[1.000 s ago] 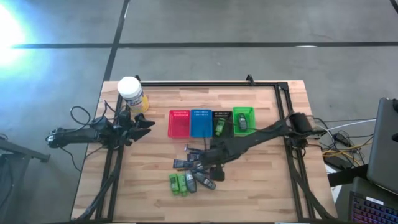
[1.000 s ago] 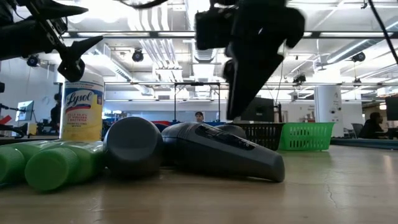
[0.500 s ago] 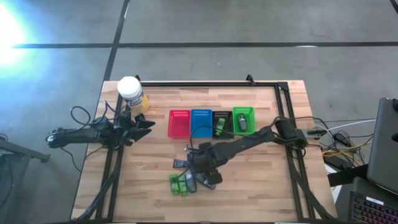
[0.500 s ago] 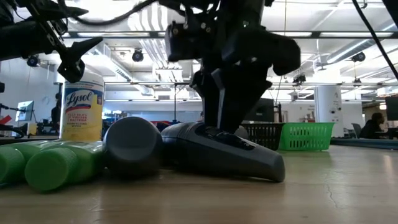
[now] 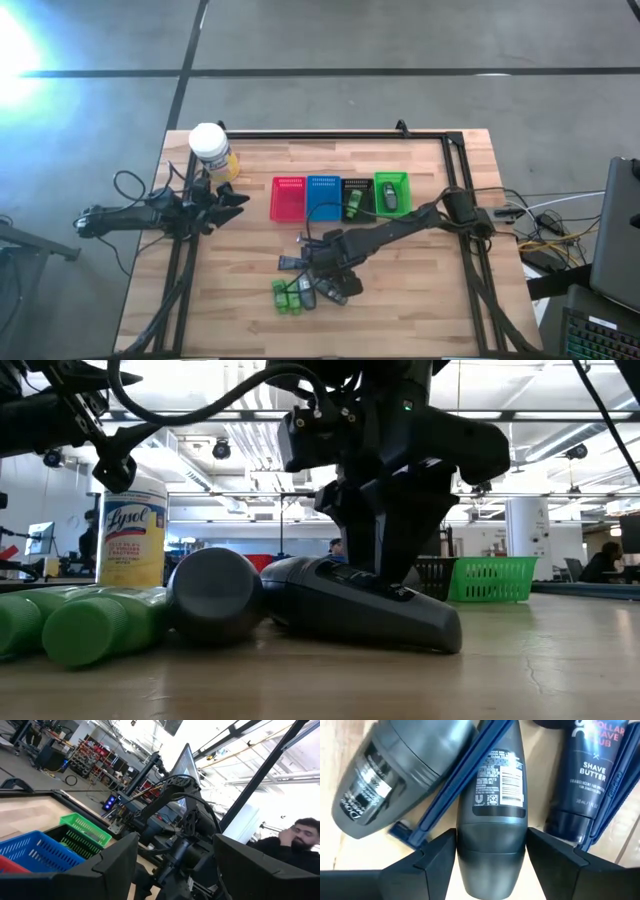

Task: Pick & Place Travel size toiletries
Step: Put the deodorant into the green basket

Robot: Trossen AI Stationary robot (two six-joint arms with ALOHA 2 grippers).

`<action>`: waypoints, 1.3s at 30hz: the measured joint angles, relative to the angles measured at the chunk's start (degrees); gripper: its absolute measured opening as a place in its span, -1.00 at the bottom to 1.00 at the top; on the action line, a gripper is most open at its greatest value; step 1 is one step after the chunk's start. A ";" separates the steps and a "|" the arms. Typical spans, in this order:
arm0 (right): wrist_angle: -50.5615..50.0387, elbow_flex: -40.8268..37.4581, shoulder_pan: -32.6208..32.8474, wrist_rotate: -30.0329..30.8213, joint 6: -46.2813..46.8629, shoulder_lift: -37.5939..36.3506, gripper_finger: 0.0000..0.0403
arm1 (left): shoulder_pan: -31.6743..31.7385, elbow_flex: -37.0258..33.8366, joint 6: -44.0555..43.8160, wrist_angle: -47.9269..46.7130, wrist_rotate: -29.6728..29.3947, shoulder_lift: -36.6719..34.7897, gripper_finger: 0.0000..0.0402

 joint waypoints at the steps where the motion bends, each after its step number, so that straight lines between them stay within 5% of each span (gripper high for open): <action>1: 0.04 -0.11 0.00 0.00 0.01 0.00 0.12 | 0.00 0.00 0.00 0.00 0.00 0.00 0.31; 16: 5.42 -3.65 0.38 -0.20 4.00 0.07 0.20 | 0.00 0.00 0.02 0.01 0.02 0.00 0.31; 26: 2.95 -3.72 1.07 0.12 9.29 0.04 -0.03 | 0.00 0.00 0.02 0.02 0.02 0.00 0.31; 33: -5.39 -3.72 1.42 6.93 18.83 -2.64 -0.03 | 0.00 0.00 0.02 0.02 0.03 0.00 0.31; 39: -12.04 -6.63 1.84 7.58 38.48 -11.36 -0.03 | 0.00 0.00 0.02 -0.31 -0.30 0.02 0.31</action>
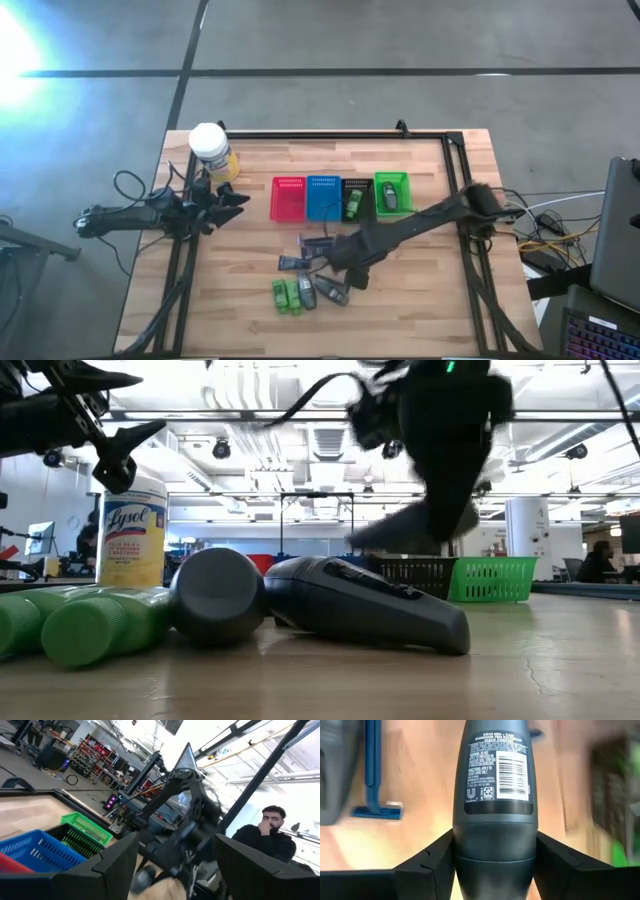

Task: Pick & Place Travel size toiletries
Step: Put the deodorant into the green basket

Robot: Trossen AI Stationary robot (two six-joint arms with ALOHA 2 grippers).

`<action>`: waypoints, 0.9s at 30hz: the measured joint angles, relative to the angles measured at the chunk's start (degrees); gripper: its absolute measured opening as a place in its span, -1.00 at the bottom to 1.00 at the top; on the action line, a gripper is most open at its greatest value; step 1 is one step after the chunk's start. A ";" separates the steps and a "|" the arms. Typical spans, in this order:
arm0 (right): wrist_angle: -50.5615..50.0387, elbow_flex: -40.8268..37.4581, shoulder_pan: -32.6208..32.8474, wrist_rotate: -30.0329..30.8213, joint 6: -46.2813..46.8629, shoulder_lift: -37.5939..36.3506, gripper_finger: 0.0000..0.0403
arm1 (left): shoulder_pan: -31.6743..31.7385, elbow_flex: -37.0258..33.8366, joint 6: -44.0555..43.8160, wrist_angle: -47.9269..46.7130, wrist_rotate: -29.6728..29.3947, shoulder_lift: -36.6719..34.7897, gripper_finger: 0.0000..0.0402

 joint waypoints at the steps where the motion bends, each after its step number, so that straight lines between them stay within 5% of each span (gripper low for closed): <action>1: -0.21 -1.39 0.11 -0.02 5.08 -2.16 -0.03 | -0.02 0.00 0.00 0.00 -0.31 0.00 0.31; 8: -0.74 -20.24 -0.50 1.09 42.51 -22.68 -0.03 | 0.00 0.00 0.02 0.05 -2.19 0.00 0.31; 12: 0.54 -31.25 -4.84 1.69 53.77 -34.64 -0.03 | 0.00 0.00 0.02 0.07 -2.77 0.00 0.31; 18: 5.10 -38.88 -13.92 4.55 53.21 -43.54 -0.03 | 0.00 0.00 0.02 0.07 -2.76 0.00 0.31; 27: 12.69 -41.51 -30.33 1.34 36.23 -42.19 -0.02 | 0.00 0.00 -0.05 0.11 -2.76 0.00 0.31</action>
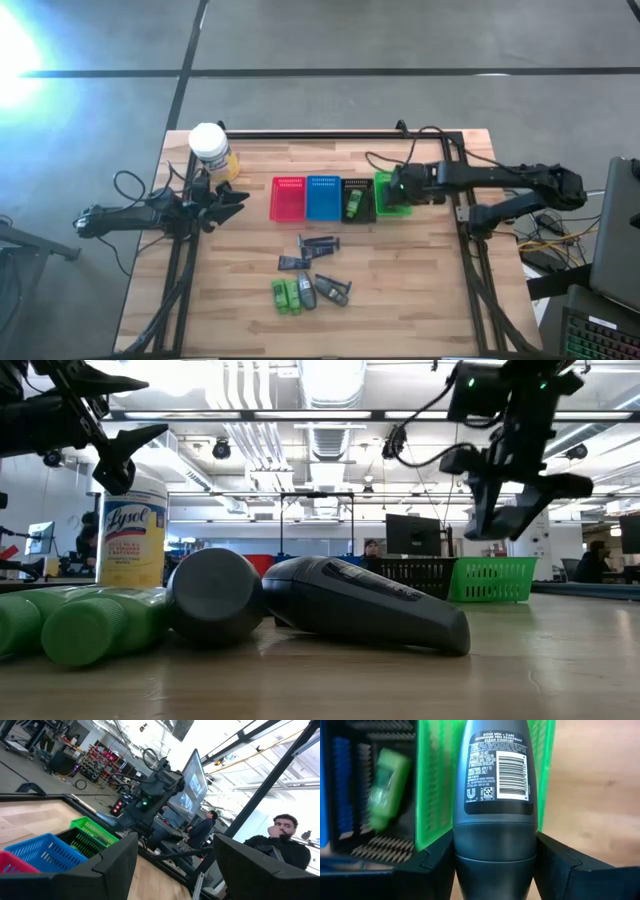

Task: Pick & Place Travel size toiletries
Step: Put the deodorant into the green basket

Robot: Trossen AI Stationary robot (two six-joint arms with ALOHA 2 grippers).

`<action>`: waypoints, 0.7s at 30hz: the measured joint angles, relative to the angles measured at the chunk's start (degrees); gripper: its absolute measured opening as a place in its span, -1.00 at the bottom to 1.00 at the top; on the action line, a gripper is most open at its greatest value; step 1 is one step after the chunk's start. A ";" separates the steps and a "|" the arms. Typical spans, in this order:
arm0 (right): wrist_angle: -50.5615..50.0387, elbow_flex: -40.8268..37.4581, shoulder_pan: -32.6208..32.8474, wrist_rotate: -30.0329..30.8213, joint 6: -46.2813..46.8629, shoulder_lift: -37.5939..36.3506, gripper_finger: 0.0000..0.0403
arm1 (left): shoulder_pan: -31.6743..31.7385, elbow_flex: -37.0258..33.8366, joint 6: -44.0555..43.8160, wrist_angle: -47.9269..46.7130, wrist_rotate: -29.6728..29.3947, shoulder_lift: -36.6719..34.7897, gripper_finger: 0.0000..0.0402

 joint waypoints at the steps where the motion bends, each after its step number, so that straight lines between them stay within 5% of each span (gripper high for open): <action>1: 0.03 0.00 -1.34 -0.35 -1.20 0.42 -0.02 | 0.00 0.00 -0.24 0.00 0.00 0.00 0.31; 11: -0.04 2.09 -4.44 -6.38 -9.69 2.43 -0.01 | 0.00 0.00 -1.37 0.04 0.04 0.00 0.31; 21: -16.05 11.36 -1.74 -1.00 -23.29 4.61 -0.03 | 0.00 0.00 -1.30 0.02 0.06 -0.02 0.31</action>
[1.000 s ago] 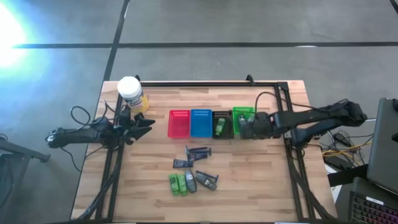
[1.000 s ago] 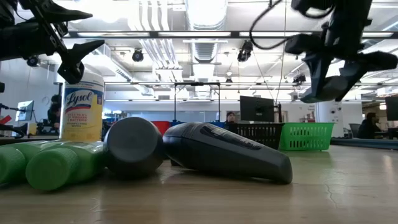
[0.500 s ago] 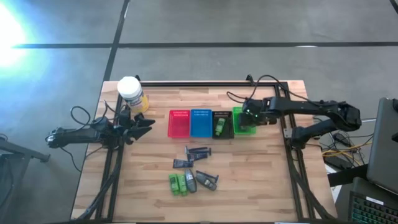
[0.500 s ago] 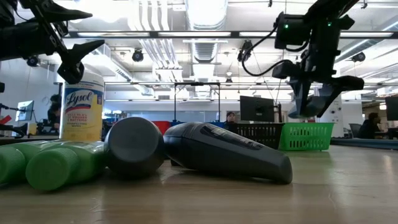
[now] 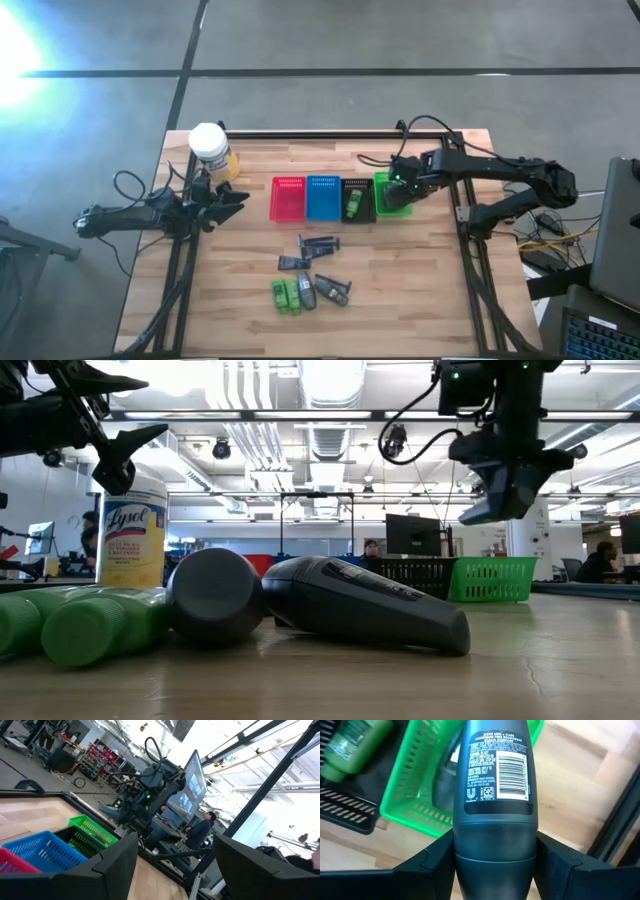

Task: Pick & Place Travel size toiletries
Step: Put the deodorant into the green basket

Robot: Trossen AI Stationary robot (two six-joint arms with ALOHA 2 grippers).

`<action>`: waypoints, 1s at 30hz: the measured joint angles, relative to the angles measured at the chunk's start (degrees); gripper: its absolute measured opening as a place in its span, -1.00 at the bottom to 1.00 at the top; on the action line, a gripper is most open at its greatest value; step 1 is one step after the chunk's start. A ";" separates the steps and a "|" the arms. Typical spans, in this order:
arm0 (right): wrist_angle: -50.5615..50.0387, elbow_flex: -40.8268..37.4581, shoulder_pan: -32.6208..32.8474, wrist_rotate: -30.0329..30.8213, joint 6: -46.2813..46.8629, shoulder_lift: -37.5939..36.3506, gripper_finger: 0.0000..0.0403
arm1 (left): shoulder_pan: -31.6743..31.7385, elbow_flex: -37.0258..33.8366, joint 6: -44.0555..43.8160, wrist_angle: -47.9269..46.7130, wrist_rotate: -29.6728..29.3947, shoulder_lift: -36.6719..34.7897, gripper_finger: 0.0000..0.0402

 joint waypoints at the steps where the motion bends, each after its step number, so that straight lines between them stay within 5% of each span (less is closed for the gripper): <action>1: 0.27 0.22 -0.35 -0.11 -0.10 0.43 -0.02 | 0.00 0.00 0.00 0.00 0.00 0.00 0.31; 8: 7.90 -1.00 -7.72 -10.73 -1.37 7.55 -0.02 | 0.00 0.00 0.00 0.00 -0.27 0.00 0.31; 18: 7.91 -0.96 -8.33 -10.05 -3.65 14.50 0.06 | -0.02 0.00 -0.37 0.04 -1.52 0.00 0.31; 30: 8.16 -0.94 -8.27 -9.26 0.75 13.23 0.37 | 0.00 0.00 -0.37 0.07 -2.21 0.00 0.31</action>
